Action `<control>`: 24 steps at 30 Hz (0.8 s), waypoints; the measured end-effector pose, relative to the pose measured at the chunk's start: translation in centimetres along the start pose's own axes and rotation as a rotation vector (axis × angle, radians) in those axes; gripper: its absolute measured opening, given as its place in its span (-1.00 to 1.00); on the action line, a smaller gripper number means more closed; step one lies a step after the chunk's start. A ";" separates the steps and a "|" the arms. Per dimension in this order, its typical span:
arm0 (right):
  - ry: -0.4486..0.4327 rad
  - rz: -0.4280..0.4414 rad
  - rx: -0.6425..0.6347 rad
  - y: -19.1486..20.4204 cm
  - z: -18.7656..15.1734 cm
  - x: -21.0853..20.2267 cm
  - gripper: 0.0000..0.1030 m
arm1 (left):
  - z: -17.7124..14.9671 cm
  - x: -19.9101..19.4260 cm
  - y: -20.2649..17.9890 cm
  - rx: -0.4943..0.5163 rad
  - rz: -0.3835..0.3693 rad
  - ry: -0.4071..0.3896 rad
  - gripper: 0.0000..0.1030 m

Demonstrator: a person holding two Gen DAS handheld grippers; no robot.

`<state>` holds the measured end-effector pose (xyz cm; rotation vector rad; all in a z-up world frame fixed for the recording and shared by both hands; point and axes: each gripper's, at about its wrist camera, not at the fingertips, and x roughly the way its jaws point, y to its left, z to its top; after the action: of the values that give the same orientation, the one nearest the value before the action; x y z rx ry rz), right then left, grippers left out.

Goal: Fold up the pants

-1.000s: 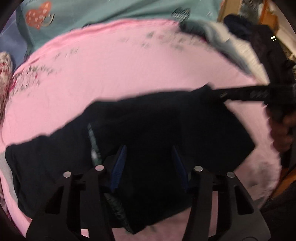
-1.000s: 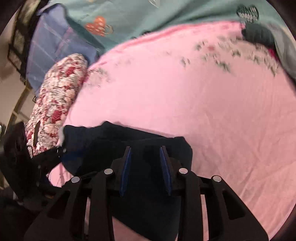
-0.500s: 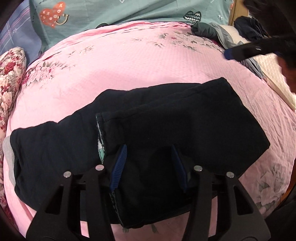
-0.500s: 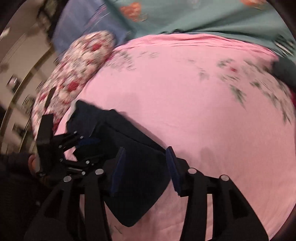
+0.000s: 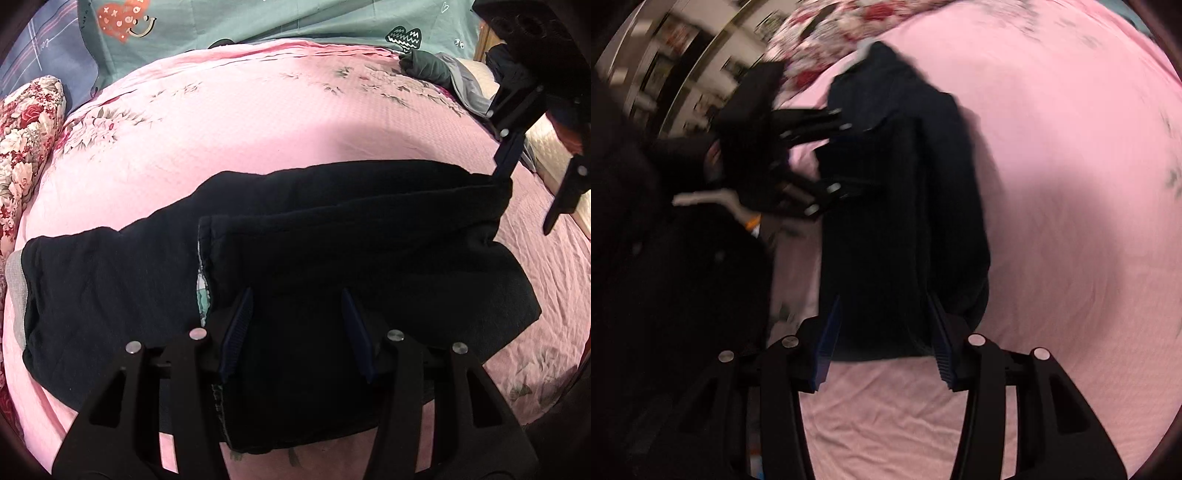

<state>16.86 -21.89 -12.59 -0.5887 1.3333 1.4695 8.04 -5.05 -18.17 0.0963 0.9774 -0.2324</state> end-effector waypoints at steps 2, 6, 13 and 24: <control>0.028 -0.004 -0.039 0.2 0.2 -0.2 -0.08 | 0.0 0.0 0.0 -0.005 0.002 0.004 0.00; 0.052 -0.021 -0.042 -1.7 0.9 -0.4 -0.08 | 0.0 0.1 0.0 -0.018 0.008 0.005 0.01; 0.151 0.169 -0.066 -5.5 4.8 3.0 -0.07 | 0.1 0.1 -0.1 -0.033 0.024 0.004 0.01; 0.509 0.464 0.029 -9.4 5.0 7.2 0.14 | -0.1 0.1 -0.1 -0.040 0.031 -0.011 0.01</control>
<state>24.06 -15.99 -21.51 -0.6940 1.9861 1.7311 8.04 -5.16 -18.31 0.0732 0.9680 -0.1846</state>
